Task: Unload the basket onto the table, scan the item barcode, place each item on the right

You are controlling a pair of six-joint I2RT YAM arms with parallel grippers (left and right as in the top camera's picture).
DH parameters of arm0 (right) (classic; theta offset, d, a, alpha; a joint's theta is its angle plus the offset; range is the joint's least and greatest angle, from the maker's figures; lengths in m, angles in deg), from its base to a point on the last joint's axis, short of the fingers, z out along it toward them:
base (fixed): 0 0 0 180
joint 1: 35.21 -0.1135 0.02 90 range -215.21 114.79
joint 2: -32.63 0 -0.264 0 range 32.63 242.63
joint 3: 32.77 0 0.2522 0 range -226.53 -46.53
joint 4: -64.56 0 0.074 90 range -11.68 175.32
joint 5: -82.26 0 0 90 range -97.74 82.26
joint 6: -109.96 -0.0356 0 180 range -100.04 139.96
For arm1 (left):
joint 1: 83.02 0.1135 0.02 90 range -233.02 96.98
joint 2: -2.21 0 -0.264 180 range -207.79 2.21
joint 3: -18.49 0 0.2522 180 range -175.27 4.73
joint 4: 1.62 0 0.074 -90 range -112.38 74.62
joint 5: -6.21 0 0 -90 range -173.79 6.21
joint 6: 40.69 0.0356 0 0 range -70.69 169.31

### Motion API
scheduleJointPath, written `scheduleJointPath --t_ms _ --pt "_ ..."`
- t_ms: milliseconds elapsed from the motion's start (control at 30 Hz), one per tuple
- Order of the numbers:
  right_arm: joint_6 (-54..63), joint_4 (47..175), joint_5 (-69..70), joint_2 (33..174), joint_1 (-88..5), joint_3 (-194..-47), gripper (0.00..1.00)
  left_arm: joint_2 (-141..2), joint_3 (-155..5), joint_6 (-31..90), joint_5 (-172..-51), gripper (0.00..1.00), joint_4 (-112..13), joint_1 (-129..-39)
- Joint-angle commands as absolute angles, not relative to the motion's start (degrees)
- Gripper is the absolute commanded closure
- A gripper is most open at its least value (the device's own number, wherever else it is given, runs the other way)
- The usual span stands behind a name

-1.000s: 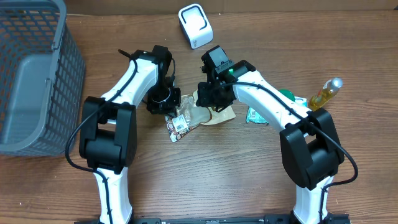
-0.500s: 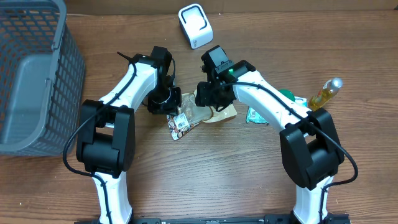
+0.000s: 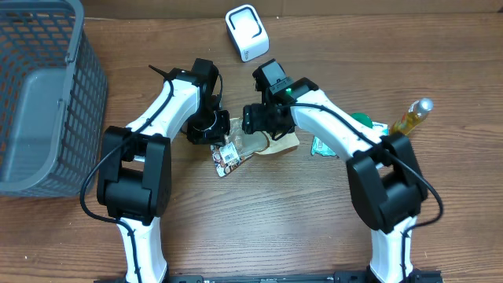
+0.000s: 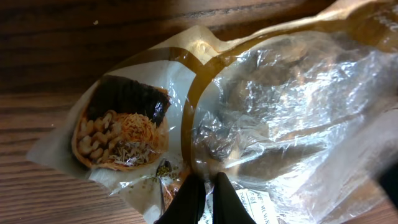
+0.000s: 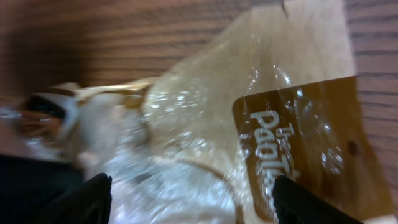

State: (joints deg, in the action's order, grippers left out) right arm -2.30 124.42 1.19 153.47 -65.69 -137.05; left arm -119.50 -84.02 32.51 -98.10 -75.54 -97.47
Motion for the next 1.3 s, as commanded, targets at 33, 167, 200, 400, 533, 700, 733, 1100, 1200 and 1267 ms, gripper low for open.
scheduleJointPath --t_ms 33,167,200,400,533,700,733,1100,1200,1267 --pt "-2.7 122.7 -0.5 156.9 -65.6 -136.6 0.16 -123.7 -81.2 31.3 -90.0 0.96 -73.9 -97.7" --pt "-2.7 120.1 -0.5 156.9 -65.6 -136.6 0.13 -123.7 -81.2 31.3 -89.1 0.96 -73.9 -97.7" --pt "-2.7 119.5 -0.1 156.9 -65.6 -136.6 0.12 -123.7 -81.2 31.3 -89.1 0.96 -73.9 -97.7" --pt "-2.4 119.2 0.4 156.4 -65.6 -137.4 0.12 -123.7 -81.2 31.3 -89.1 0.96 -73.6 -97.7" --pt "-0.5 120.6 0.4 153.8 -65.5 -139.6 0.11 -123.7 -81.5 31.3 -89.5 0.96 -74.1 -97.6" --pt "0.1 120.4 0.4 152.3 -64.7 -139.9 0.07 -123.7 -86.4 31.6 -90.7 0.96 -78.3 -97.0" --pt "0.1 120.4 0.3 152.3 -64.6 -139.9 0.06 -123.7 -88.0 32.0 -91.5 0.96 -79.6 -96.9" --pt "0.8 118.3 -0.2 152.3 -62.3 -139.9 0.03 -123.7 -97.4 33.9 -92.0 0.96 -90.5 -96.7" --pt "0.8 118.0 -0.2 152.3 -62.5 -139.9 0.03 -123.7 -95.0 33.9 -92.1 0.96 -88.4 -97.0" --pt "0.8 118.0 -0.2 152.3 -62.5 -139.9 0.03 -123.8 -93.4 33.9 -92.1 0.96 -86.9 -97.0"
